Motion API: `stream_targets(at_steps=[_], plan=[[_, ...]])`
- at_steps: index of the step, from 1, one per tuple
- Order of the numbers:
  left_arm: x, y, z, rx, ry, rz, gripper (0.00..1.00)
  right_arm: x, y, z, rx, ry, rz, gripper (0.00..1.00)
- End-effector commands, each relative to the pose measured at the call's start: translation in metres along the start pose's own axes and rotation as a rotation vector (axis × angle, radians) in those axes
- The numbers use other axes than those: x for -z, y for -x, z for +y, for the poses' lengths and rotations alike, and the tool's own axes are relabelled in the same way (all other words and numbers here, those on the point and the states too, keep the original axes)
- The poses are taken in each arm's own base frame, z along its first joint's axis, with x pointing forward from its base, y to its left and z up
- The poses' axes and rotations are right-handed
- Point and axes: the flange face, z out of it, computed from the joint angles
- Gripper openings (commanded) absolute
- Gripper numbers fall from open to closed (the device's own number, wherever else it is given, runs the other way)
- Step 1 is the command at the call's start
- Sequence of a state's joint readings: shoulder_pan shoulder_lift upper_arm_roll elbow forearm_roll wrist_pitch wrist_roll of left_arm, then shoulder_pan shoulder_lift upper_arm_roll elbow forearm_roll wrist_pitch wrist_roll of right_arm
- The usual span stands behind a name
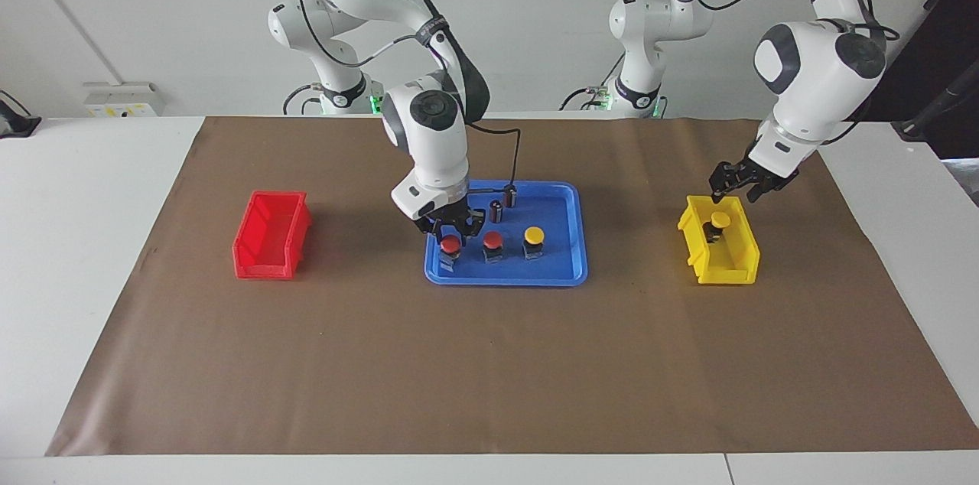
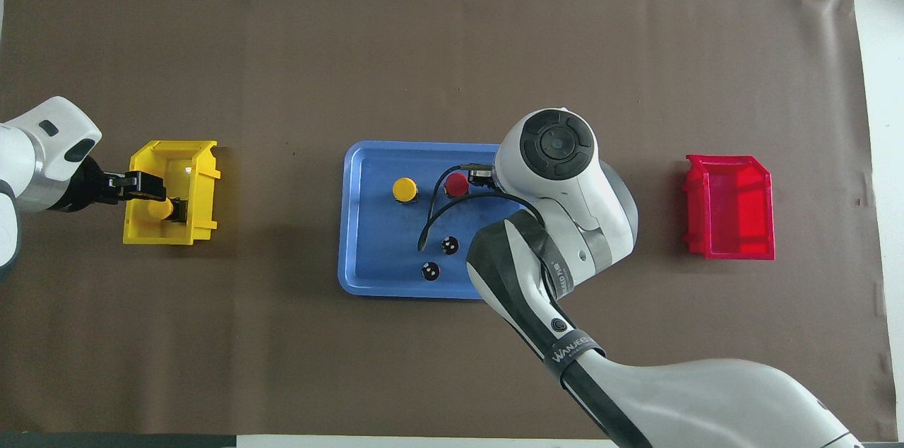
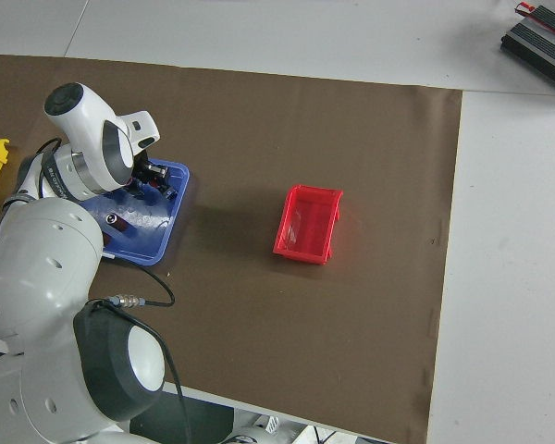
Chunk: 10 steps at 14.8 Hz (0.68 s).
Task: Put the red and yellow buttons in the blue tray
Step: 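Place the second red button in the tray with the right gripper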
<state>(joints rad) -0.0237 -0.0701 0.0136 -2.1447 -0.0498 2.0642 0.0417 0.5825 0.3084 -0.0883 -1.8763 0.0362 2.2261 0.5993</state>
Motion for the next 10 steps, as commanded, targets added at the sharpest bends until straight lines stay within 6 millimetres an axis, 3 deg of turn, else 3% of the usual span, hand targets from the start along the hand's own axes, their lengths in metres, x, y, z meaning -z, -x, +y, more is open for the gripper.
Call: stream_targets(at_steps=[1,4,6,8,10], plan=[[-0.018,0.004,-0.009,0.004,-0.007,0.015,0.76,0.002,0.004,0.004,-0.02,-0.021,0.004,0.7],[-0.033,-0.002,-0.011,0.011,-0.008,0.011,0.76,0.02,-0.005,0.003,-0.026,-0.027,0.011,0.77],[-0.044,-0.004,-0.011,0.015,-0.009,0.014,0.76,0.049,-0.019,0.009,-0.035,-0.004,0.001,1.0],[-0.053,-0.003,-0.012,0.015,-0.011,0.024,0.74,0.086,-0.039,0.041,-0.064,0.011,-0.021,1.0],[-0.059,-0.001,-0.013,0.017,-0.011,0.032,0.74,0.122,-0.049,0.09,-0.034,0.008,-0.029,1.0]])
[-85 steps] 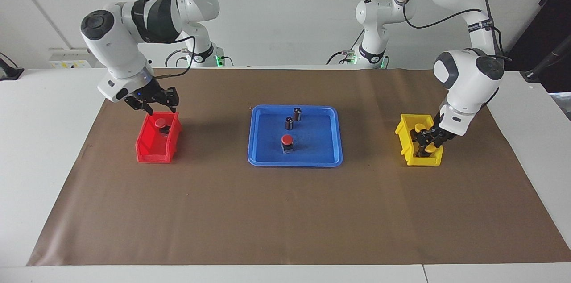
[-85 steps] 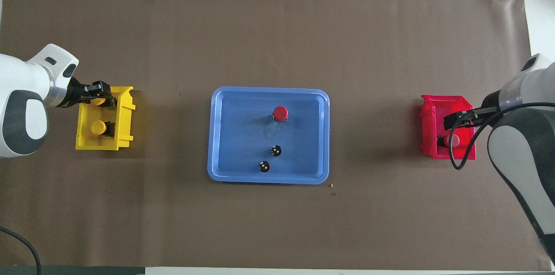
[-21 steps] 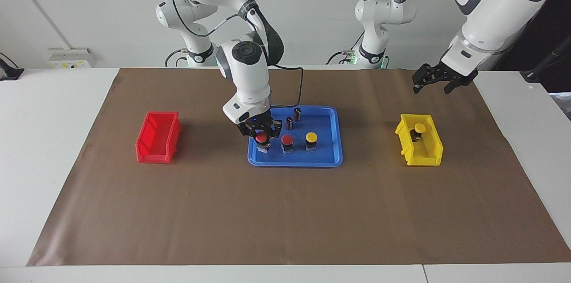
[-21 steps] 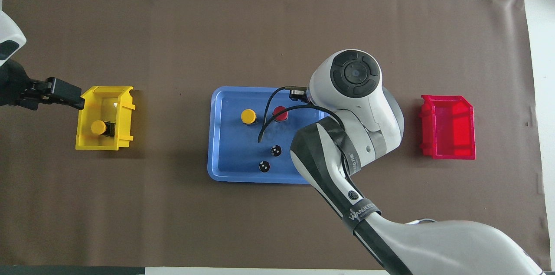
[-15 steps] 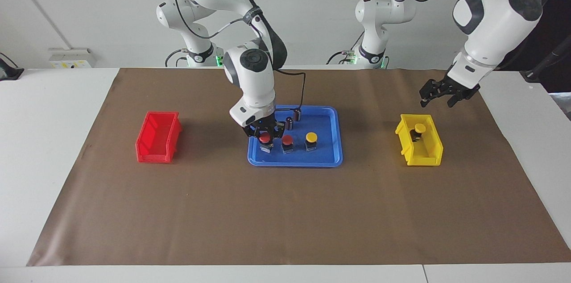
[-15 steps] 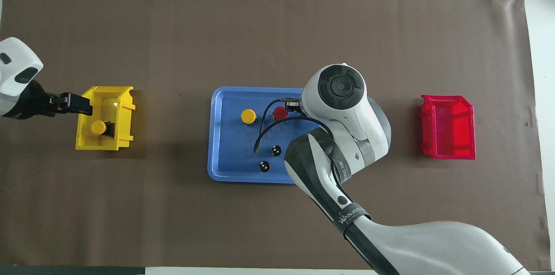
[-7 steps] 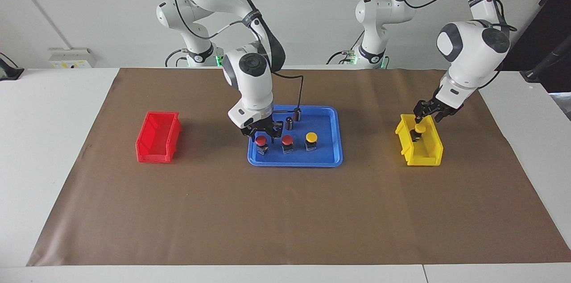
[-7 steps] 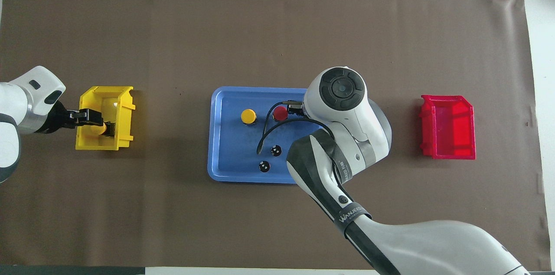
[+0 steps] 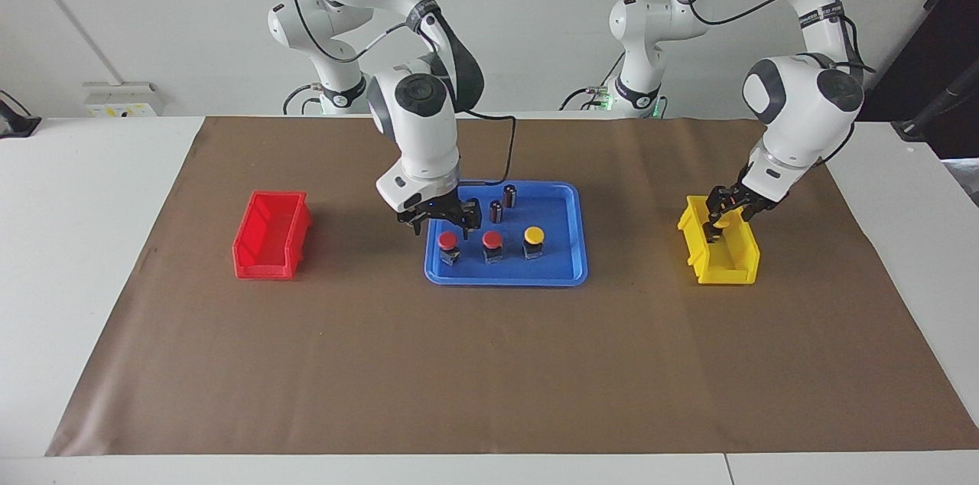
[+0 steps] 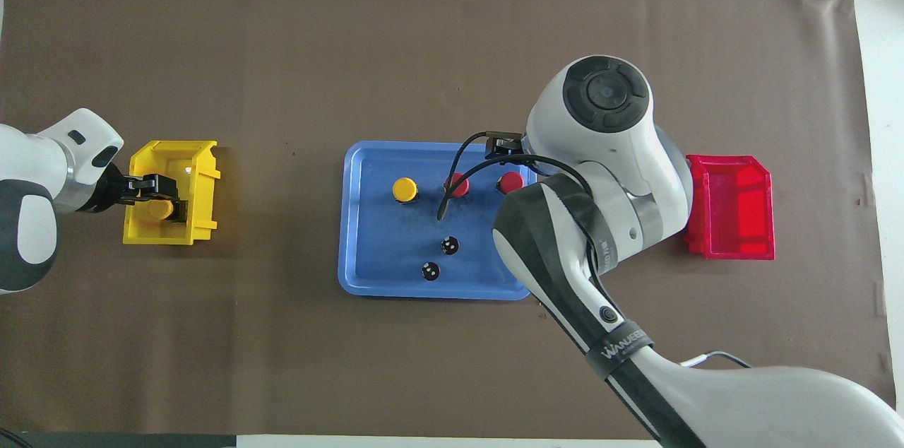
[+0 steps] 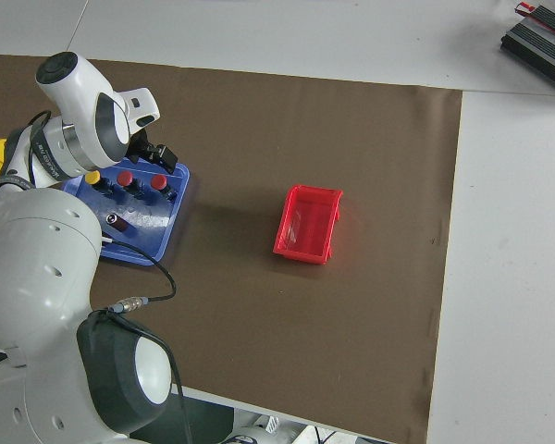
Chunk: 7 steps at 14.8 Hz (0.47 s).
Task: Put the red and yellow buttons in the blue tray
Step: 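Place the second red button in the tray with the right gripper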
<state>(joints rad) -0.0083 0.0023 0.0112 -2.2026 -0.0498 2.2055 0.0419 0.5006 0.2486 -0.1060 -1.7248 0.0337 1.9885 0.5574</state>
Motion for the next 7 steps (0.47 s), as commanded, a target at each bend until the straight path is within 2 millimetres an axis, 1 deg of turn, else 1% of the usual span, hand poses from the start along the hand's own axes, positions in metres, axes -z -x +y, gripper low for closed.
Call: stream_targets(at_steps=[1,2,3,5,6,7], plan=[[-0.014,0.007,-0.003,-0.002,-0.007,0.007,0.74,0.053,-0.015,0.068,0.0,-0.003,-0.02,1.0],[-0.016,0.008,-0.003,-0.001,-0.006,0.004,0.74,0.076,-0.016,0.091,-0.033,-0.009,-0.016,1.0],[-0.02,0.011,-0.004,-0.001,-0.006,-0.005,0.74,0.099,-0.012,0.114,-0.064,-0.01,-0.023,1.0],[-0.024,0.016,-0.008,0.011,-0.006,-0.012,0.72,0.14,0.0,0.166,-0.11,-0.013,-0.041,1.0],[-0.025,0.018,-0.01,0.017,-0.006,-0.014,0.68,0.154,0.005,0.192,-0.095,-0.012,-0.052,1.0],[-0.026,0.018,-0.01,0.025,-0.006,-0.015,0.51,0.166,0.008,0.217,-0.081,-0.016,-0.055,1.0]])
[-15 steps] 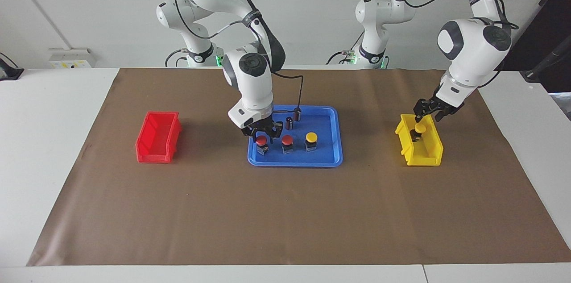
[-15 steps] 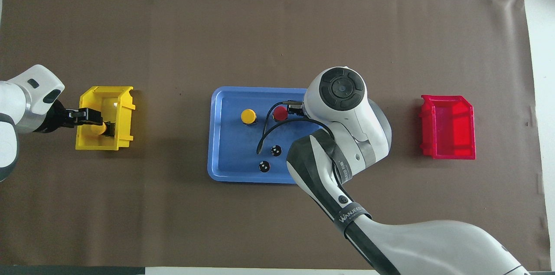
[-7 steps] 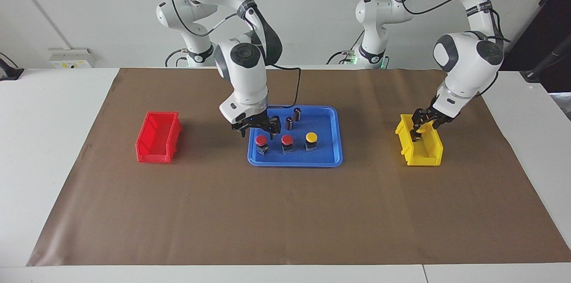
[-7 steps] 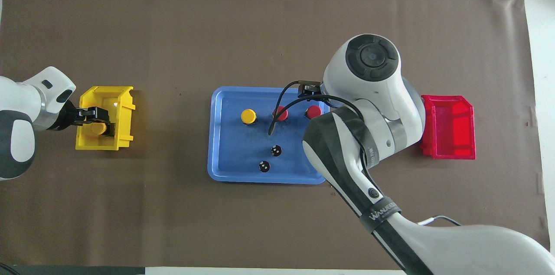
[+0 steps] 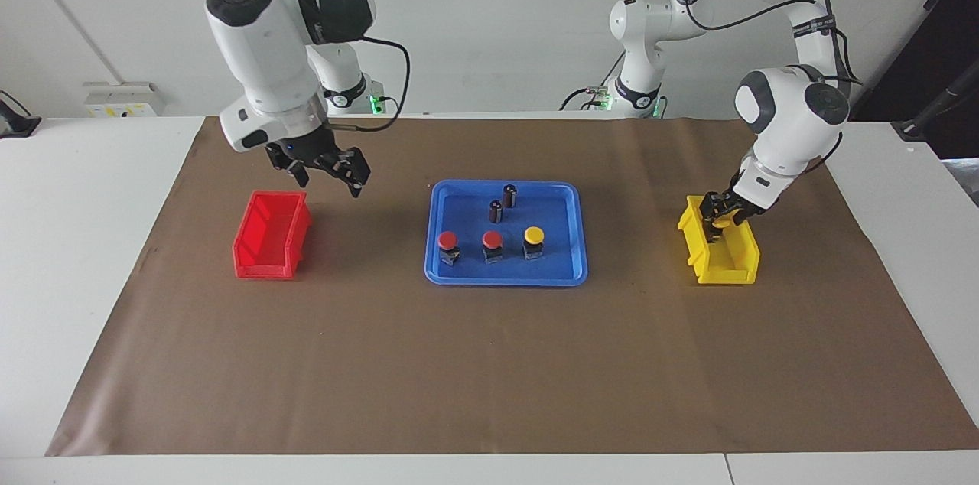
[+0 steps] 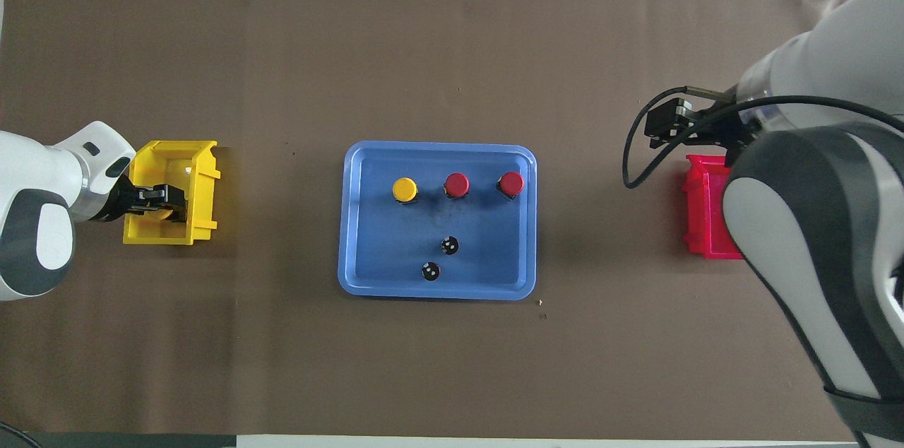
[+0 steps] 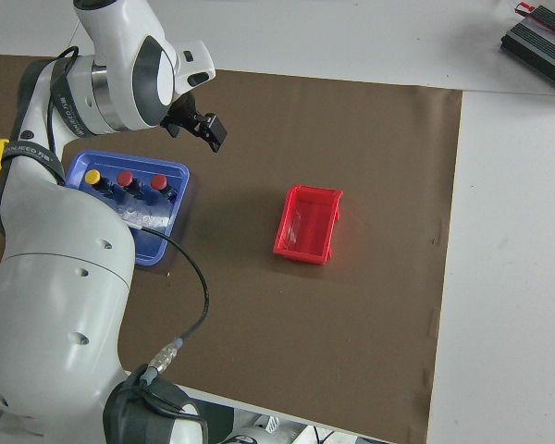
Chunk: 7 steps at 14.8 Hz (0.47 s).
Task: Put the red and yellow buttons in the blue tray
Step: 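Return the right gripper to rest while the left gripper grasps yellow button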
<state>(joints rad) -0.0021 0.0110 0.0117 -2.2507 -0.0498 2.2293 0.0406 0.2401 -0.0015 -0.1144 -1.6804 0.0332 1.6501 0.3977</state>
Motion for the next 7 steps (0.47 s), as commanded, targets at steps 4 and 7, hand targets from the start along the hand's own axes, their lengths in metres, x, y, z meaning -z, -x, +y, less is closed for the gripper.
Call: stream_targets(at_steps=[4,7], plan=[[0.002,0.001,-0.006,0.043,-0.005,0.037,0.01,0.047,0.003,0.123,0.118,0.055,-0.032,1.0],[0.065,-0.027,-0.004,0.038,0.001,-0.015,0.01,0.047,-0.003,0.153,0.206,0.069,-0.034,1.0]])
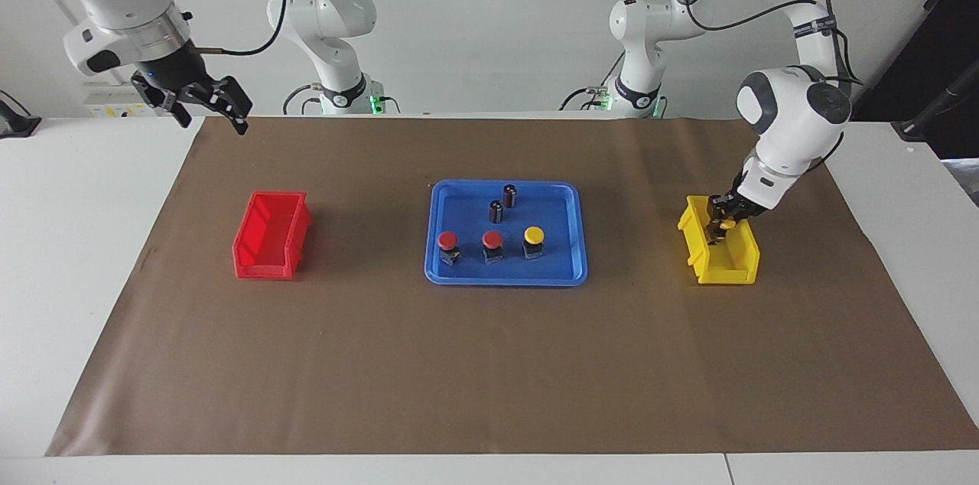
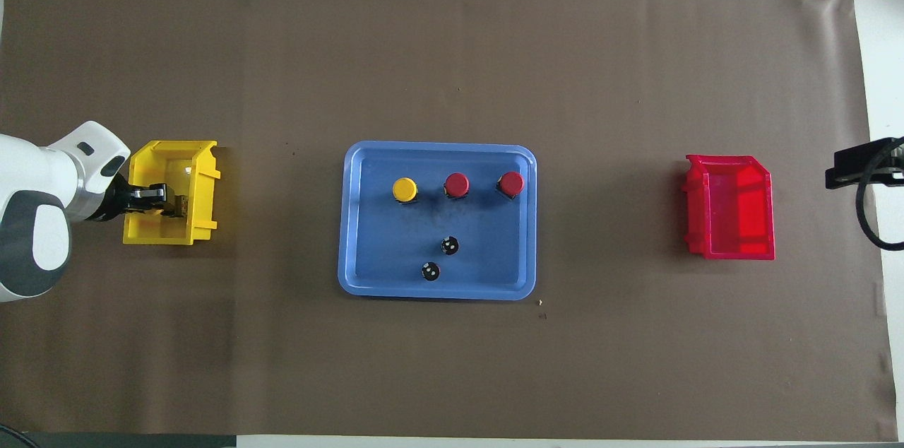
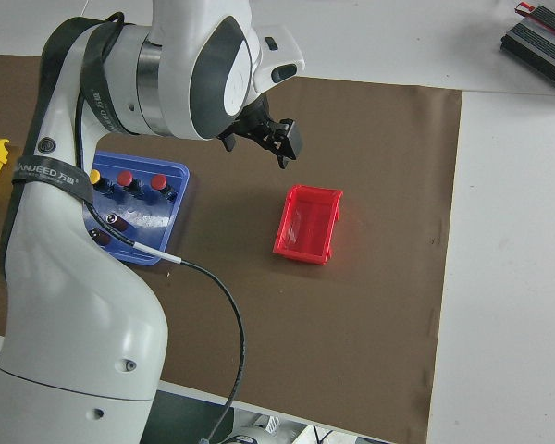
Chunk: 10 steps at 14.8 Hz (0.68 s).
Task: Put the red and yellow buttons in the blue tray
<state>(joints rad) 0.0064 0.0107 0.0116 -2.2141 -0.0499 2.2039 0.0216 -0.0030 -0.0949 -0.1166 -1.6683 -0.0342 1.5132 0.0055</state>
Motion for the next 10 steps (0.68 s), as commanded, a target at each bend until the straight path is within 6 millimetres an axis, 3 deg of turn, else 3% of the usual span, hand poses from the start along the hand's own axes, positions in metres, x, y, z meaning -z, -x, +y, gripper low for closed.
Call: stream_targets(at_steps=[1,2,3,5,8,10], plan=[[0.09,-0.031,0.003,0.009,0.002,-0.054,0.02,0.0,-0.002,0.01,0.062,0.019,-0.017,1.0],[0.124,-0.039,0.012,-0.001,0.002,-0.075,0.01,-0.001,-0.003,0.012,0.07,0.019,-0.019,1.0],[0.143,-0.045,0.028,0.019,-0.002,-0.087,0.01,-0.002,-0.004,0.015,0.077,0.018,-0.017,1.0],[0.126,-0.038,0.102,0.119,-0.013,-0.059,0.01,-0.001,-0.005,0.012,0.087,0.018,-0.006,1.0],[0.084,-0.004,0.189,0.189,-0.007,-0.012,0.01,-0.001,-0.003,0.017,0.078,0.013,-0.001,1.0],[0.063,0.005,0.241,0.264,0.023,0.044,0.02,-0.001,-0.001,0.012,0.085,0.008,-0.003,1.0]])
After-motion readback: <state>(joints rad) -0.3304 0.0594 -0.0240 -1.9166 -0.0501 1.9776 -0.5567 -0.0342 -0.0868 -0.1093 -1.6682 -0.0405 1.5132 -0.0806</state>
